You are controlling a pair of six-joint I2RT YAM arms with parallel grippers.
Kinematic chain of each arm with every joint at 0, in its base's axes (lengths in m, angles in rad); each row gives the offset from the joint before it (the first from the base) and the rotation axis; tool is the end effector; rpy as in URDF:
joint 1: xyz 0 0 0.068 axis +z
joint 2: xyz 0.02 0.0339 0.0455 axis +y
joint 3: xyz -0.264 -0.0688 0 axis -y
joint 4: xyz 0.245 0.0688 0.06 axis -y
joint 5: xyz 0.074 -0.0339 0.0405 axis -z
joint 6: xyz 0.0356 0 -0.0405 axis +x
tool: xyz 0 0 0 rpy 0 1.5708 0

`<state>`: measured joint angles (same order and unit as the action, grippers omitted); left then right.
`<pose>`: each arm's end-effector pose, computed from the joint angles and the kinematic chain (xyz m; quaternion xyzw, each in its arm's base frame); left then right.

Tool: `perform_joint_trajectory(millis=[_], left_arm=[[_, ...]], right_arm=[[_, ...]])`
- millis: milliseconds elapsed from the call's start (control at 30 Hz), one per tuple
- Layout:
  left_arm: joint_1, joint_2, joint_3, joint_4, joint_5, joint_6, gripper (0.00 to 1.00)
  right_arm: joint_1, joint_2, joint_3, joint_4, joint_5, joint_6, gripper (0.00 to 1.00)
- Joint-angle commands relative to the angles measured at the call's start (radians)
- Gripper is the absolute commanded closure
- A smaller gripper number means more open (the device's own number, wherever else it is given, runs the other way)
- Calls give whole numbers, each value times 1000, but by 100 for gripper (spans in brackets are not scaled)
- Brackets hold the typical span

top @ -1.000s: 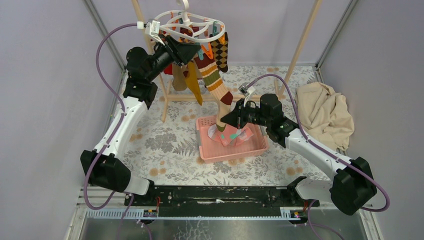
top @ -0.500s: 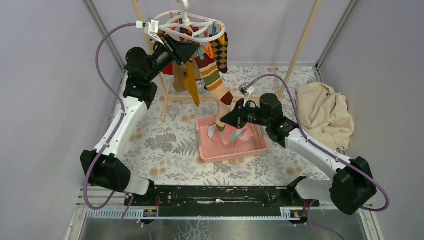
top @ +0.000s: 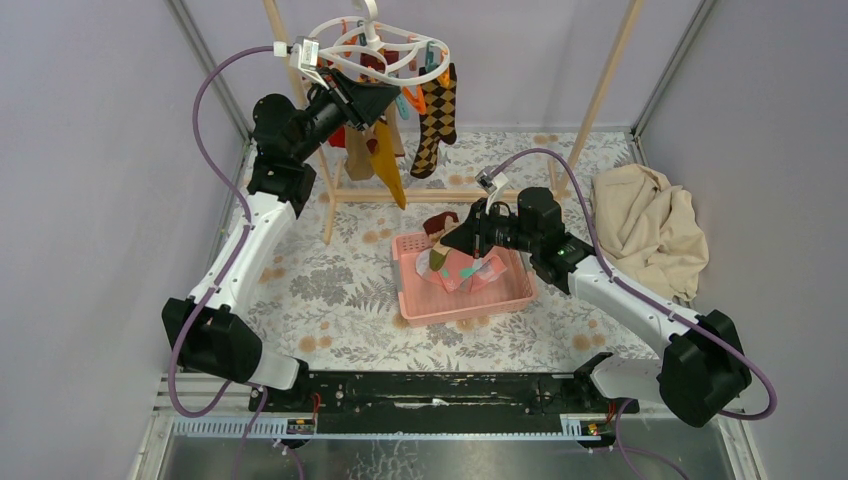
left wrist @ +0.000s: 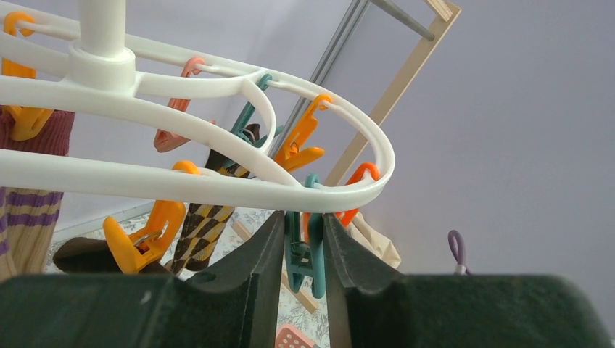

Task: Remove the socks clipped to the hanger
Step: Remove the sock from the hanger, then place the sock in the bin.

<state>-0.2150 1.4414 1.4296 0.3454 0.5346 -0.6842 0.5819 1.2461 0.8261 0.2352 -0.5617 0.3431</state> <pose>0.3190 -0.0882 0.4667 0.0793 0.5940 -0.4794 0.6411 0.2288 0.1732 0.2995 -0.2639 0.7128 0.4647 0.4542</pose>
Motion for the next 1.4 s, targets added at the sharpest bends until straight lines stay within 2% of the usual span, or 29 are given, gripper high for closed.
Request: perform_joint_trajectory(millis=[0,267,367,433,533,800,867,1133,1367], left_arm=[[5,8,34,47,-7,9,93],[5,-3,6,24,-17,26,87],[5,-8,-5,8,-20,37,71],[5,-13,-12,-9,-25,52,56],[5,-21,-29,-20,-33,66,41],[6,-44,-72,-29,-39,84,31],[5,-53,-85,-30,-38,86,3],[-1,-123,-123,-102,-39,114,1],[-10,-227,-167,-190,-58,152,1]], right_arm=[[-2,-4,20,23,-12,-18,100],[-2,-31,12,-17,9,-36,100],[-1,-57,11,-41,16,-44,100],[-2,-78,14,-64,23,-51,100],[-2,-110,35,-118,34,-73,100],[-2,-207,102,-264,26,-124,100],[-2,-228,117,-283,8,-132,100],[-2,-227,165,-346,34,-162,100],[-2,-141,108,-316,113,-125,100]])
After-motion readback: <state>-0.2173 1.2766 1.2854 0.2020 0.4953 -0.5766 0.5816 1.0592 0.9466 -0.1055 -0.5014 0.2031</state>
